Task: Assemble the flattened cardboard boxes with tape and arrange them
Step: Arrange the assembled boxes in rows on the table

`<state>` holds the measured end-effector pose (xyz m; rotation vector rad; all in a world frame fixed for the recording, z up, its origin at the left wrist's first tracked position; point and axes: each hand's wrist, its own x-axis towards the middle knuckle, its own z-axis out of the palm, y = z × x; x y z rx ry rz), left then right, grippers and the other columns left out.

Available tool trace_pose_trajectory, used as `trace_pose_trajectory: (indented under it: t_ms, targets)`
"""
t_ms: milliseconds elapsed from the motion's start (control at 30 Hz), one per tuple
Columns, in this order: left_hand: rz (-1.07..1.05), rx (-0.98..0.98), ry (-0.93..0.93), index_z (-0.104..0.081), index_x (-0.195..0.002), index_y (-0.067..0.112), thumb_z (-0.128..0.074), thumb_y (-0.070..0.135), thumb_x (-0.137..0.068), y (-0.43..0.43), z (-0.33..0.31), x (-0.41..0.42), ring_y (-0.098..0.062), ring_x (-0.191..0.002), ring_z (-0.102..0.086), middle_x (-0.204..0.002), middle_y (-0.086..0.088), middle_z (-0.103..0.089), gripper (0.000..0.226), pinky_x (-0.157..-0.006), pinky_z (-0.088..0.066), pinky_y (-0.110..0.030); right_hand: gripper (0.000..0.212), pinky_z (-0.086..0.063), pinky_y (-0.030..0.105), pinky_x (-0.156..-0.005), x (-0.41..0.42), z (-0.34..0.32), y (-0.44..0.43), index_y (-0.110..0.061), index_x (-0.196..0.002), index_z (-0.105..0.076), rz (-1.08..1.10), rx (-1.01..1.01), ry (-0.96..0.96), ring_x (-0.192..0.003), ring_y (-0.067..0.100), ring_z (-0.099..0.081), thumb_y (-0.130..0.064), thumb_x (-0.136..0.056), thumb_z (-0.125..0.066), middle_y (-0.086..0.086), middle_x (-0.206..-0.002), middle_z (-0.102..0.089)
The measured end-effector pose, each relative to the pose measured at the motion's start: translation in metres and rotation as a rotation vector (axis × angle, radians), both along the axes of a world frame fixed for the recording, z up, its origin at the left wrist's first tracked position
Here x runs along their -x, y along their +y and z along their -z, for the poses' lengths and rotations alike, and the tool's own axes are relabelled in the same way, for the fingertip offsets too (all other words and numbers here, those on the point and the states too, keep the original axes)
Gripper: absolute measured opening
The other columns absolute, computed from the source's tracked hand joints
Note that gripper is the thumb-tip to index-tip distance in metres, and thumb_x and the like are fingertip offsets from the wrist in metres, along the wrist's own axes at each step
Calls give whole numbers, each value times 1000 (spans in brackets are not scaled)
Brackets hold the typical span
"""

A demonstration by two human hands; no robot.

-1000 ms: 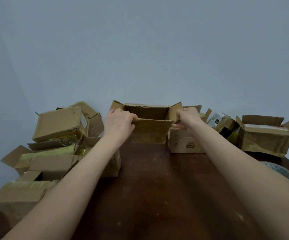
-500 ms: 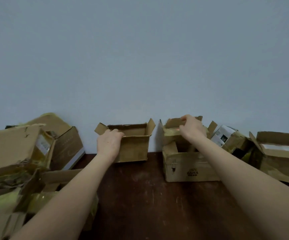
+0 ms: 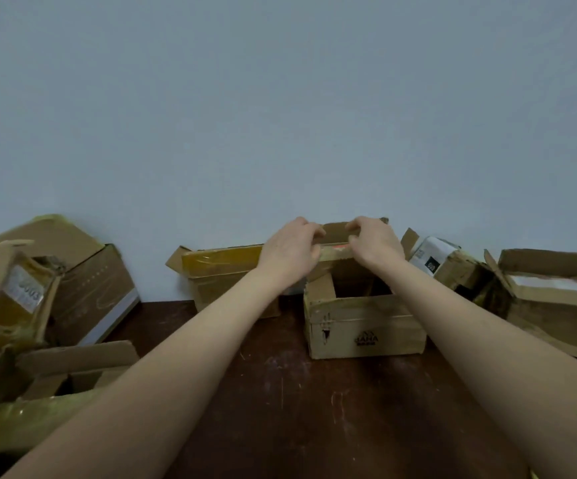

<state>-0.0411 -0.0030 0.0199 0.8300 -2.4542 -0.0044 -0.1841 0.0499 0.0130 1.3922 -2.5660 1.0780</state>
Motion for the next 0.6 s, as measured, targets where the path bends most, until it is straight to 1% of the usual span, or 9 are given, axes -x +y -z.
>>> trace_pose_trajectory:
  t_ms: [67,100,167,233,300,367,467,533,600]
  targets:
    - [31,7,-75,-56,-127,20,-49,20,-94,5,7,21,-18,-118,-51,-130,0,-53,33,-96,-45,-34,34,-48,38,-93,10,-6,13,-24,-120,-62,33,72,-49,-115,26,-55,-12,-94,-43,4,-127,-60]
    - [20,29,-70,-54,-129,20,-50,20,-94,4,9,27,-18,-119,-49,-131,0,-51,35,-95,-45,-35,35,-48,37,-93,17,-9,19,-24,-121,-61,56,105,-56,-115,26,-55,-11,-94,-43,4,-127,-60]
    - [-31,29,-13,-49,-134,19,-52,22,-94,-1,10,32,-19,-120,-48,-133,-2,-49,40,-94,-46,-36,36,-48,37,-91,34,-15,29,-23,-127,-56,107,126,-43,-114,28,-55,-12,-94,-47,6,-132,-54]
    - [-81,18,-21,-45,-137,18,-52,27,-95,-12,9,38,-21,-120,-49,-135,-3,-47,43,-96,-47,-38,41,-49,42,-92,47,-16,36,-21,-135,-47,145,97,-48,-111,30,-56,-16,-94,-51,9,-138,-45]
    - [-86,-11,-117,-40,-140,19,-49,35,-96,-21,7,46,-23,-124,-48,-139,-4,-46,48,-100,-45,-44,48,-47,45,-97,56,-12,38,-18,-141,-39,147,35,-70,-116,33,-54,-20,-95,-53,12,-143,-36]
    - [-59,-57,-282,-31,-146,19,-44,48,-95,-28,7,57,-26,-132,-41,-147,-7,-40,60,-107,-38,-46,53,-44,45,-99,61,-6,35,-15,-144,-33,133,-28,-81,-124,35,-47,-22,-96,-52,14,-145,-33]
    - [-78,-99,-502,-20,-151,19,-34,64,-92,-34,9,68,-28,-139,-31,-154,-10,-29,75,-113,-28,-47,50,-44,42,-96,70,2,28,-12,-143,-31,127,-86,-117,-124,36,-47,-23,-98,-49,17,-142,-40]
    - [-98,-68,-517,-33,-146,19,-39,64,-90,-35,7,69,-27,-132,-40,-146,-10,-40,72,-110,-32,-47,43,-45,39,-91,75,3,24,-10,-138,-37,131,-115,-122,-119,34,-51,-15,-97,-47,17,-135,-49]
    - [-64,13,-457,-50,-132,22,-52,58,-88,-32,5,64,-20,-113,-51,-127,-4,-53,57,-97,-42,-39,32,-47,36,-81,80,4,24,-8,-127,-50,162,-114,-110,-103,31,-55,-8,-95,-45,16,-122,-57]
